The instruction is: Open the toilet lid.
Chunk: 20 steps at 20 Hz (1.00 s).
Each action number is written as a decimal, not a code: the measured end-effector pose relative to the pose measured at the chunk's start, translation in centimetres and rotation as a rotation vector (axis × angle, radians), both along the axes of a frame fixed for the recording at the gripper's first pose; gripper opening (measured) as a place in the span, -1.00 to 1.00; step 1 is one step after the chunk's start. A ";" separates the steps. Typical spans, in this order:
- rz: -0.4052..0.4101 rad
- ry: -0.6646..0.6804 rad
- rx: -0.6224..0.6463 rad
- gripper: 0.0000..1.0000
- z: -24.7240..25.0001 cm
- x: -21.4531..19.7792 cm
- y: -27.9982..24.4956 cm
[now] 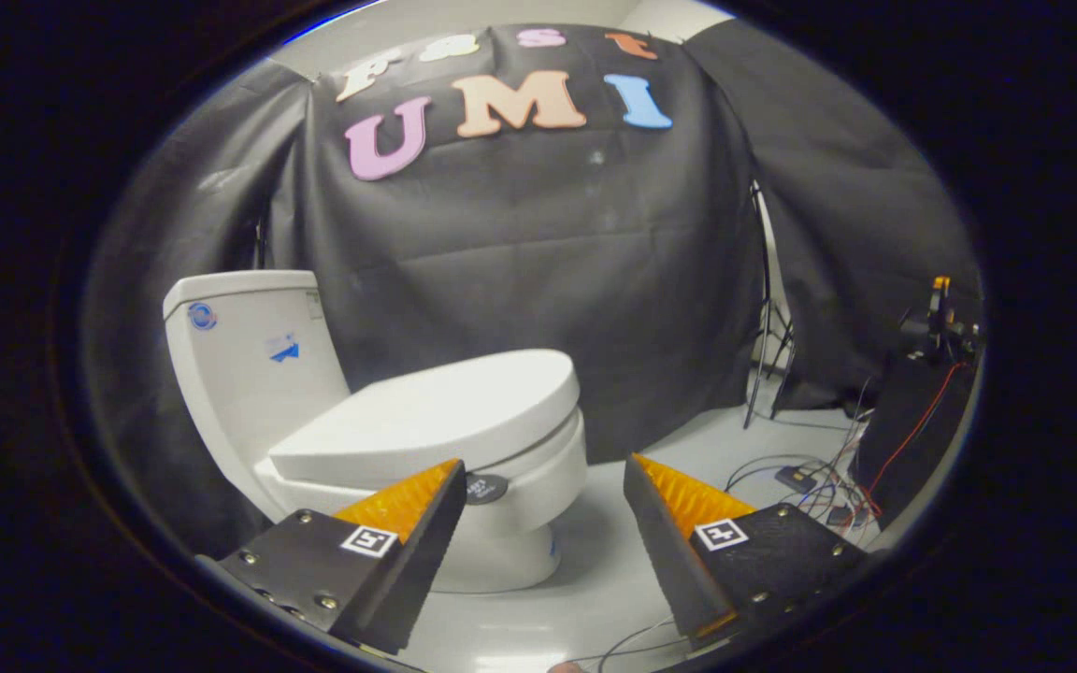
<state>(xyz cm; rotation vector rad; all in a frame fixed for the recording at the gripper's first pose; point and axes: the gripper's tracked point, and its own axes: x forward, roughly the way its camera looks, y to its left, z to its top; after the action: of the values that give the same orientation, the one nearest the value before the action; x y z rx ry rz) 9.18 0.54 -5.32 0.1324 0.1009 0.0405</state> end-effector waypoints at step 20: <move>0.055 0.297 0.884 -0.13 -6.2 9.2 7.2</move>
<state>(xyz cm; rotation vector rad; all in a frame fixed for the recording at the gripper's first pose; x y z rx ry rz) 18.40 7.76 -11.51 1.0208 0.3804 0.1184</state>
